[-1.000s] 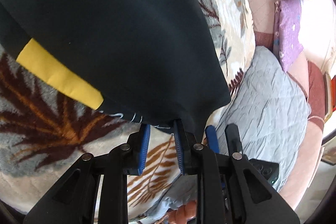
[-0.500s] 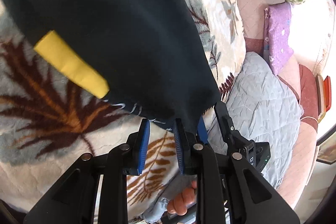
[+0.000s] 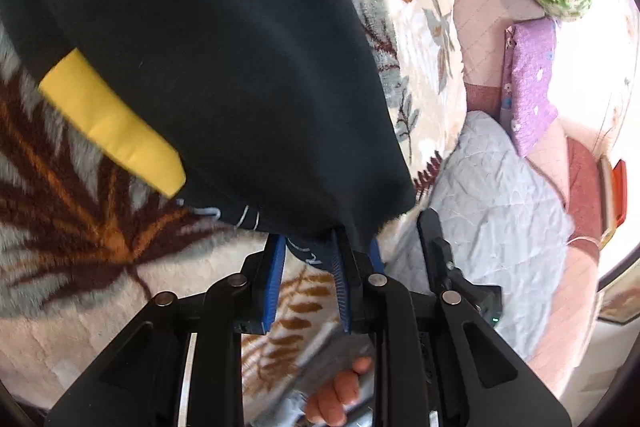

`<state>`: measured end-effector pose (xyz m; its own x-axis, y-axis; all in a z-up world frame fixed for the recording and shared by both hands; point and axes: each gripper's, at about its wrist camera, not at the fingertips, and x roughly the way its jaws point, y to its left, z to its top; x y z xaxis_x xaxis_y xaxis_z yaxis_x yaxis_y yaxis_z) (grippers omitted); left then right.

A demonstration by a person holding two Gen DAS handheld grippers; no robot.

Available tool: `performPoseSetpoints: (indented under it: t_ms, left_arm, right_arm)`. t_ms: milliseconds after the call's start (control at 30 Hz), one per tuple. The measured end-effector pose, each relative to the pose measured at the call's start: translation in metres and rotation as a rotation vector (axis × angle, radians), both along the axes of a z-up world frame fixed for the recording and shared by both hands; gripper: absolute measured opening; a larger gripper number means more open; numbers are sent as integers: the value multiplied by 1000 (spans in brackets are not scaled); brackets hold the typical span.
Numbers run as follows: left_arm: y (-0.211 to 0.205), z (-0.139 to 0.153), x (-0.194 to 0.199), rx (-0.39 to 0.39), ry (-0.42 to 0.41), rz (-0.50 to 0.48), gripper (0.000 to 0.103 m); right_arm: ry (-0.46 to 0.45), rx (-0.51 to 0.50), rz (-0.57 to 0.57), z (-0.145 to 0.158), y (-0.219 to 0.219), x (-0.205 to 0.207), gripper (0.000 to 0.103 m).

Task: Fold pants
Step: 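Grasp the folded edge of the black pants with both tools side by side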

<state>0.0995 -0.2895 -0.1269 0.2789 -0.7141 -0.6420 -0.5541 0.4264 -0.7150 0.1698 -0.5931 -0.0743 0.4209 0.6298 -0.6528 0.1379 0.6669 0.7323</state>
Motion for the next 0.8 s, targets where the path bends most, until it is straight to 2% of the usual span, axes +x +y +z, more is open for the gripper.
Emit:
performPoseSetpoints:
  t_ms: [100, 200, 367, 533, 567, 633, 667, 700, 800]
  left_arm:
    - [4, 5, -1, 54, -35, 10, 20]
    - [5, -8, 4, 46, 22, 20, 19]
    - [-5, -8, 7, 70, 47, 7, 20]
    - [-11, -12, 10, 83, 71, -7, 20]
    - [-12, -12, 13, 85, 82, -18, 20]
    - [-15, -12, 20, 85, 90, -46, 20]
    - [-17, -13, 22, 93, 94, -67, 16]
    - [-18, -14, 24, 99, 95, -85, 14]
    - [-20, -14, 32, 92, 76, -140, 10]
  right_arm:
    - [-1, 4, 1, -1, 0, 0, 74]
    - [7, 13, -3, -3, 0, 2, 78]
    - [28, -12, 46, -2, 14, 14, 88]
    - [68, -84, 104, -1, 29, 26, 89]
    - [71, -97, 115, 0, 31, 27, 86]
    - [75, -111, 144, 0, 33, 26, 54]
    - [94, -85, 162, -3, 34, 25, 15]
    - [124, -64, 177, -10, 37, 24, 12]
    - [85, -97, 170, -5, 41, 21, 12]
